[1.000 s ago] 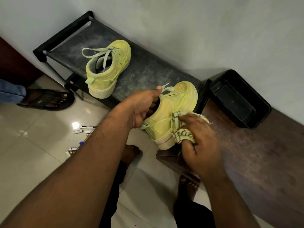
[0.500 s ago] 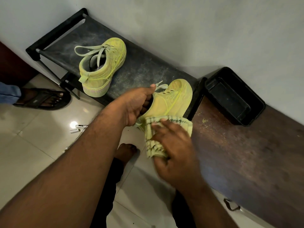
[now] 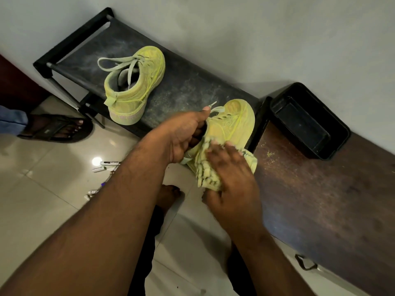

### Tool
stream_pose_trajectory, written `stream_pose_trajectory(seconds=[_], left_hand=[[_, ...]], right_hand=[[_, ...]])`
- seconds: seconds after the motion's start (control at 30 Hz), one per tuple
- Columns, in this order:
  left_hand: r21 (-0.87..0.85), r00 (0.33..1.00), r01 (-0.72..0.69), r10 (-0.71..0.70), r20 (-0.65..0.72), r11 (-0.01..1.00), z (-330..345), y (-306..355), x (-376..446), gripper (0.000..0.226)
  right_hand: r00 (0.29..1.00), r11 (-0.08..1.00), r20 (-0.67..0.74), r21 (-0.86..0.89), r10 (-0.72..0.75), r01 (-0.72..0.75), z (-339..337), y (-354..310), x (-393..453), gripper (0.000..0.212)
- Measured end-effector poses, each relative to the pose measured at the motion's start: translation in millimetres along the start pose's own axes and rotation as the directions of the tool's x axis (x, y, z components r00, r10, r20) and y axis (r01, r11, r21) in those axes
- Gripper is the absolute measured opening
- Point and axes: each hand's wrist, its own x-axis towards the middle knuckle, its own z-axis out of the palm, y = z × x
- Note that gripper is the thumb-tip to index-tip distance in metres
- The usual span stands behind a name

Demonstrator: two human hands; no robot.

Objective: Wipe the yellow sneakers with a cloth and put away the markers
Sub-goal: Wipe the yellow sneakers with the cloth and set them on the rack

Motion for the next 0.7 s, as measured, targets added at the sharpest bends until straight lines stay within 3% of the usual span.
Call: stream_pose_trajectory(seconds=[0.1,0.3,0.37,0.47,0.53,0.63,0.7], left_hand=[[-0.009,1.000,-0.005,0.005,0.012,1.000,2.7,-0.7,1.1,0.045],[-0.025,0.999,0.022,-0.021,0.023,0.999,-5.0,-2.4,4.6,0.045],[-0.007,0.999,0.013,-0.013,0.050,1.000,0.4,-0.8,3.2,0.045],[0.011,0.999,-0.008,0.008,0.043,1.000,6.1,0.3,0.0,0.045],[0.011,0.999,-0.026,0.026,0.033,1.000,2.8,0.0,-0.9,0.044],[-0.008,0.999,-0.036,0.036,-0.001,0.999,-5.8,0.5,-2.3,0.042],[-0.050,0.999,-0.036,0.035,-0.028,0.998,-8.1,1.2,-2.0,0.042]], right_hand=[[0.969,0.964,-0.074,0.143,0.237,-0.225,-3.4,3.2,10.5,0.064],[0.994,0.994,-0.037,-0.030,0.105,-0.106,10.8,-22.6,-15.7,0.061],[0.967,0.968,-0.045,0.009,0.249,-0.249,4.9,-11.0,-2.9,0.064],[0.874,0.867,-0.042,0.158,0.484,-0.473,-6.4,2.3,17.7,0.063],[0.905,0.901,-0.014,0.099,0.426,-0.422,-2.9,-9.5,11.3,0.065],[0.981,0.980,0.045,-0.059,0.191,-0.188,17.1,-36.1,-14.0,0.070],[0.993,0.987,0.061,-0.136,0.097,-0.088,20.5,-31.0,-16.8,0.072]])
